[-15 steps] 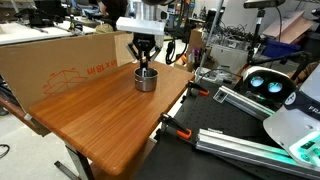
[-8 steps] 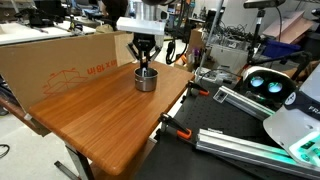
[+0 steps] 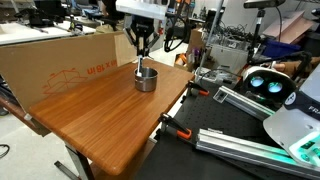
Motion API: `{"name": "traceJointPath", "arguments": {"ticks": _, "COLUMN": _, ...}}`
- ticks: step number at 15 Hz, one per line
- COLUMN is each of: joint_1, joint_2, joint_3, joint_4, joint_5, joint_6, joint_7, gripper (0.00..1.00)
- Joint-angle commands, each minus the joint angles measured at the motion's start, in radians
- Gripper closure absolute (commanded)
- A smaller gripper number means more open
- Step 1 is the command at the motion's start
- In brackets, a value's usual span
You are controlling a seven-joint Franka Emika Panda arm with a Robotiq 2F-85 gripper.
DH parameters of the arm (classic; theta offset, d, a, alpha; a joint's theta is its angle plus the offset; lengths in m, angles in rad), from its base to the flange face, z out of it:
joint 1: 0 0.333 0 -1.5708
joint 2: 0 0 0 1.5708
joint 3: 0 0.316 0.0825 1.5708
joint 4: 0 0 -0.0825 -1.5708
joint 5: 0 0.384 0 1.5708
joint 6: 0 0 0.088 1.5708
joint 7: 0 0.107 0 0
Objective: Put the marker in the pot on the table
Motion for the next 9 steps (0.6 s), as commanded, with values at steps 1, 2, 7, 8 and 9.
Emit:
{"name": "traceJointPath", "arguments": {"ticks": 1, "joint_1": -0.040, "joint_2": -0.086, "joint_3": 0.015, "joint_4": -0.047, "joint_5": 0.069, "joint_6": 0.013, "joint_7": -0.098, "gripper": 0.95}}
{"name": "traceJointPath", "arguments": {"ticks": 2, "joint_1": -0.059, "joint_2": -0.111, "joint_3": 0.020, "joint_4": -0.051, "joint_5": 0.108, "joint_6": 0.001, "joint_7": -0.142, "gripper": 0.95}}
{"name": "traceJointPath", "arguments": {"ticks": 7, "joint_1": -0.141, "joint_2": -0.192, "joint_3": 0.012, "joint_4": -0.030, "joint_5": 0.339, "joint_6": -0.056, "joint_7": -0.400, "gripper": 0.95}}
{"name": "traceJointPath", "arguments": {"ticks": 8, "joint_1": -0.153, "joint_2": -0.191, "joint_3": 0.006, "joint_4": -0.019, "joint_5": 0.362, "joint_6": -0.076, "joint_7": -0.435, "gripper": 0.95}}
{"name": "traceJointPath", "arguments": {"ticks": 9, "joint_1": -0.166, "joint_2": -0.180, "joint_3": 0.000, "joint_4": -0.004, "joint_5": 0.378, "joint_6": -0.108, "joint_7": -0.466, "gripper": 0.95}}
